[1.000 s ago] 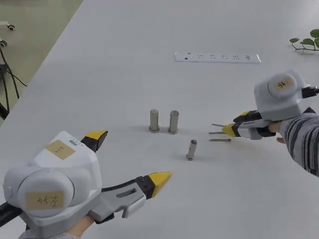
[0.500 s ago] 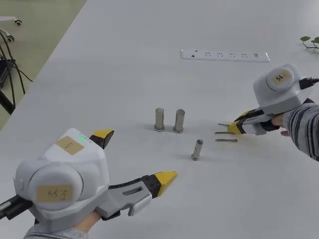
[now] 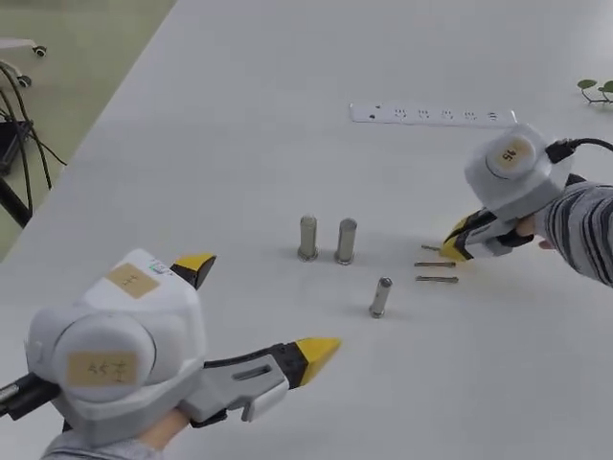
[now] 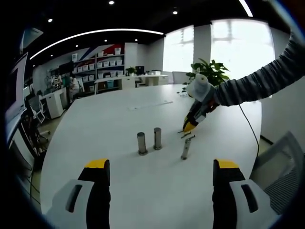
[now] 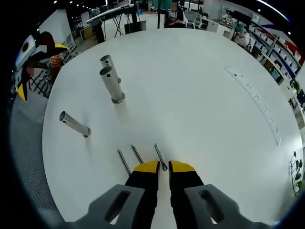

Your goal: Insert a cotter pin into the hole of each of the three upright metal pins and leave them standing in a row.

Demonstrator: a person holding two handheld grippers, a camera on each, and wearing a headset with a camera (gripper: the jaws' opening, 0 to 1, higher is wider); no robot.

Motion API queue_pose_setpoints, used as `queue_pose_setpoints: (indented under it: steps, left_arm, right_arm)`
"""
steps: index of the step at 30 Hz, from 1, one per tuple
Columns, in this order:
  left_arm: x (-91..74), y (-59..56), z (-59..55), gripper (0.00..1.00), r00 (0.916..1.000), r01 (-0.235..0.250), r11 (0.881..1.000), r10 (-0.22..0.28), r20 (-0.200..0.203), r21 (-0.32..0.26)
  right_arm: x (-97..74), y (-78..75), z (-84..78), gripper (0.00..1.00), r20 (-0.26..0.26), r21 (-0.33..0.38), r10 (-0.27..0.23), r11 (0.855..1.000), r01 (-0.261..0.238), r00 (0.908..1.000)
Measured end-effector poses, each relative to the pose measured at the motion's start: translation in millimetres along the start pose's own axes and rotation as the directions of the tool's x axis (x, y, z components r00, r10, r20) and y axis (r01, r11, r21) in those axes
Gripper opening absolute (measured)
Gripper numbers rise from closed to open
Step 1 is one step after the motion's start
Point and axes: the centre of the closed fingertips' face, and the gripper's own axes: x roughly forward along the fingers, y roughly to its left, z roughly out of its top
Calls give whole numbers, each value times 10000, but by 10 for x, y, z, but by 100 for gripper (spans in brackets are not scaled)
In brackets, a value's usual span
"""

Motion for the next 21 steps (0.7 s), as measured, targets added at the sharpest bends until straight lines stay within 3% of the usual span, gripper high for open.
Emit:
queue_pose_setpoints:
  steps: [6, 9, 19, 21]
  left_arm:
    - [-4, -7, 5, 88, 10000, 89, 10000, -89, 3, 2]
    - [1, -14, -6, 88, 9999, 141, 9999, -141, -25, -31]
    - [-14, -18, 1, 87, 9998, 221, 9998, -221, -18, -9]
    - [-13, -16, 8, 87, 9998, 218, 9997, -218, -16, 61]
  right_arm:
    - [21, -27, -8, 2, -232, -574, 191, 9981, -204, 9995]
    - [23, -19, 0, 0, -229, -415, 213, 9989, -223, 9995]
    - [-1, -1, 6, 0, -85, -1146, -203, 9932, 192, 9998]
    - [-36, -15, 52, 0, 242, -1257, -354, 9913, 382, 9991]
